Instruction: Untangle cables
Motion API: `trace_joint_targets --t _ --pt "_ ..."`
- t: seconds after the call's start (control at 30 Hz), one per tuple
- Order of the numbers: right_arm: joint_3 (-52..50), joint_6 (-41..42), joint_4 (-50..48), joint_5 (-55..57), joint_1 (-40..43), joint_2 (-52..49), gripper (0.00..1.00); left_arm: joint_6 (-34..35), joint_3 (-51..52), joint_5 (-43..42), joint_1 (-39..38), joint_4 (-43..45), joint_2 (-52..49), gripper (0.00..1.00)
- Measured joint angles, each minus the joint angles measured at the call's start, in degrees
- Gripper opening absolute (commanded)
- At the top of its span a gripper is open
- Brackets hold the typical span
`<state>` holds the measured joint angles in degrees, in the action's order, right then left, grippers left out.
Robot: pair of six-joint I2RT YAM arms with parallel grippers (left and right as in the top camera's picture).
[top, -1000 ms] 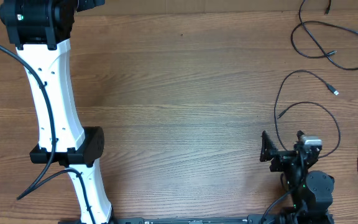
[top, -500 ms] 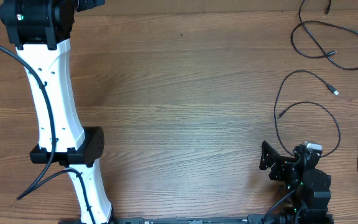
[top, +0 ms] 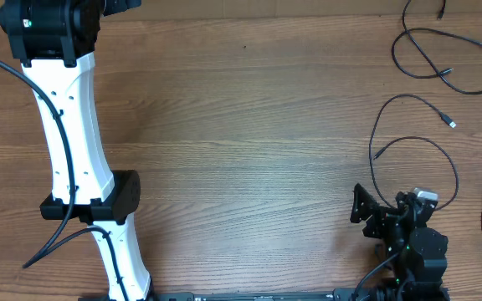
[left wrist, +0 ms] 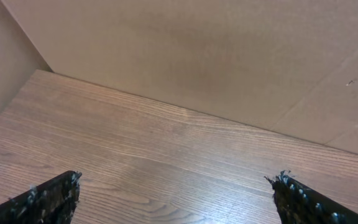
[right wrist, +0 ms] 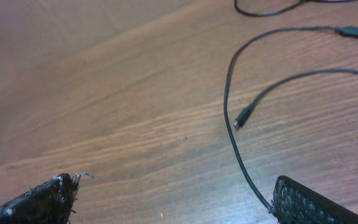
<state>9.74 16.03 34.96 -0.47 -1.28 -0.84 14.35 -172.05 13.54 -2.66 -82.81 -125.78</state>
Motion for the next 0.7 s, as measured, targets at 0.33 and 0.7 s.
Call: trace_joint_targets --t 0.33,0.7 --pt "-0.02 0.17 -4.28 0.00 0.02 0.00 1.00 0.00 0.00 0.00 0.00 0.00 0.00 0.99" --pt "-0.39 0.26 -18.08 -0.04 0.13 0.04 1.00 0.00 0.00 0.02 0.00 0.02 0.00 1.00"
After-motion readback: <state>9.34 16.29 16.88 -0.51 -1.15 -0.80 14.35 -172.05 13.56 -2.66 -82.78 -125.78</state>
